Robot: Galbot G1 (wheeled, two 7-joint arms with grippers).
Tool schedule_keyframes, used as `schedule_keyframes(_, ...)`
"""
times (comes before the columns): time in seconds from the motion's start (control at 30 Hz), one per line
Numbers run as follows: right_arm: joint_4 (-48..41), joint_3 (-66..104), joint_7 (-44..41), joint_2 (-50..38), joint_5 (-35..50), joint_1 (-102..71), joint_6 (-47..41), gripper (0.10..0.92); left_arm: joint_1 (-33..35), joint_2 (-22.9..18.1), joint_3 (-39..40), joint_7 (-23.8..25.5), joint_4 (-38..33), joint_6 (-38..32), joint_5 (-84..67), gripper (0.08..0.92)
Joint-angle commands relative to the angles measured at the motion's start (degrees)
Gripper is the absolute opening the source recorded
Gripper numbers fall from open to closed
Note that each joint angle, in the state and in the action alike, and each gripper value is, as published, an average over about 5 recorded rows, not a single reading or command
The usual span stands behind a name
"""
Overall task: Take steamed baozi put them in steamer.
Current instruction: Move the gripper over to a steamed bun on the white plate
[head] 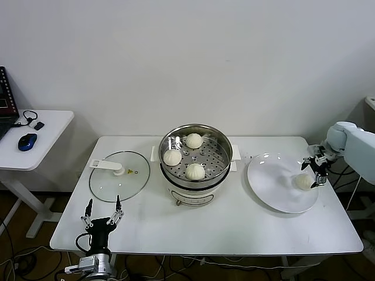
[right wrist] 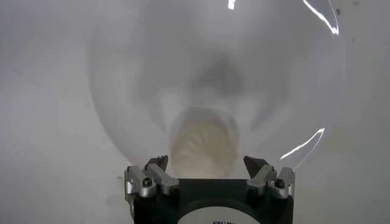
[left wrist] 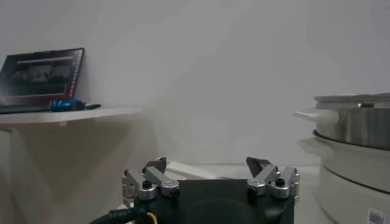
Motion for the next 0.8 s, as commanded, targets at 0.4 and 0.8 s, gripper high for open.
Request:
schedule_keyframes(0.4, -3.01, 3.96, 0.06, 1.2, -1.96, -3.47, 0.23, 0.823, -0.11, -0.22, -0.18, -0.13, 0.14, -0.11, -0.08, 0.823)
schedule_keyframes(0.8, -2.91, 4.9, 1.25, 1.2, -2.96, -4.39, -0.07, 0.722, 0.18, -0.32, 0.11, -0.31, -0.08, -0.3, 0.06, 0.823)
